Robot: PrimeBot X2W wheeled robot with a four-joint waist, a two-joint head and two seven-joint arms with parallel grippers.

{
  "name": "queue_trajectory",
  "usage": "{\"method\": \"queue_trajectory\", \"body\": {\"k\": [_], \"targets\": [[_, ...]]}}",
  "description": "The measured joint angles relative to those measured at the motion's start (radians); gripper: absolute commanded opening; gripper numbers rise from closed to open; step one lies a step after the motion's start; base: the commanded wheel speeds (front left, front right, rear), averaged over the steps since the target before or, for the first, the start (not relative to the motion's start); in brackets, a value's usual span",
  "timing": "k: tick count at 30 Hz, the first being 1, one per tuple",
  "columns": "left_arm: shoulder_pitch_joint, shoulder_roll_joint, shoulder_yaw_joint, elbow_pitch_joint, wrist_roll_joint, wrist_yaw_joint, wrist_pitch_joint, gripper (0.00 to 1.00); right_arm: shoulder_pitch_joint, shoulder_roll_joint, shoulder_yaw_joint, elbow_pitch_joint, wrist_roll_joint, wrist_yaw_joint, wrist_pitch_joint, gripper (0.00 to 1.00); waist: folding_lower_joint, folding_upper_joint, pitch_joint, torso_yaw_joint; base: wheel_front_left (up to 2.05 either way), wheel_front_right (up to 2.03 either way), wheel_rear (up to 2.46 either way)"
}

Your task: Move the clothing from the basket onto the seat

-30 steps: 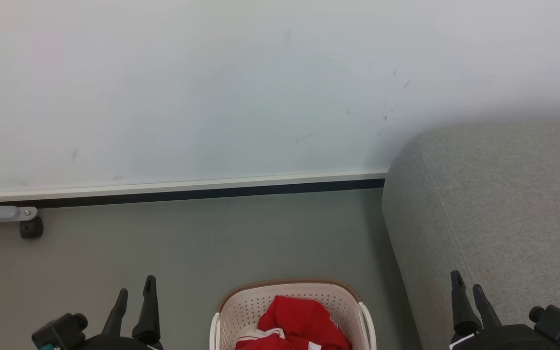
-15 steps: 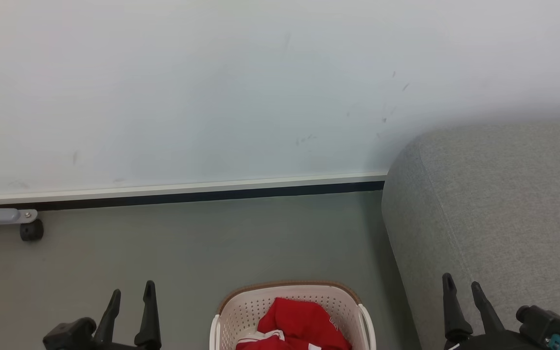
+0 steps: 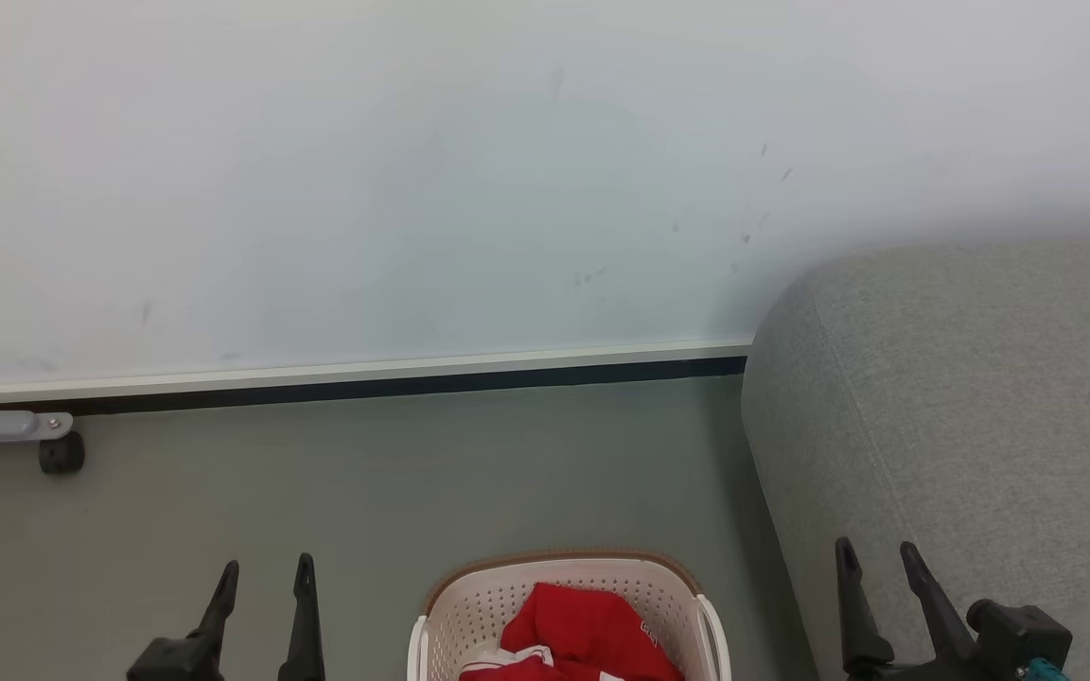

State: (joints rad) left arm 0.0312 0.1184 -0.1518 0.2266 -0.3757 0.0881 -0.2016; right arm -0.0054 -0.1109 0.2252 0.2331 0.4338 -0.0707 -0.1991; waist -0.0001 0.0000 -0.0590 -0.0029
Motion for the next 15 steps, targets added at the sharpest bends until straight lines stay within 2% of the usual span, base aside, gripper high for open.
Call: {"method": "queue_trajectory", "body": {"k": [13,15], "targets": [[0.019,0.004,-0.027,-0.005,0.188,0.018,-0.050,1.00,0.019,-0.007,0.046,-0.006,-0.187,-0.018,-0.050,1.00,0.0000,0.0000,-0.010,0.000,0.00,0.00,0.00],[0.019,0.004,-0.027,-0.004,0.193,0.018,-0.051,1.00,0.019,-0.007,0.048,-0.006,-0.189,-0.018,-0.050,1.00,0.0000,0.0000,-0.011,0.000,0.00,0.00,0.00]]}}
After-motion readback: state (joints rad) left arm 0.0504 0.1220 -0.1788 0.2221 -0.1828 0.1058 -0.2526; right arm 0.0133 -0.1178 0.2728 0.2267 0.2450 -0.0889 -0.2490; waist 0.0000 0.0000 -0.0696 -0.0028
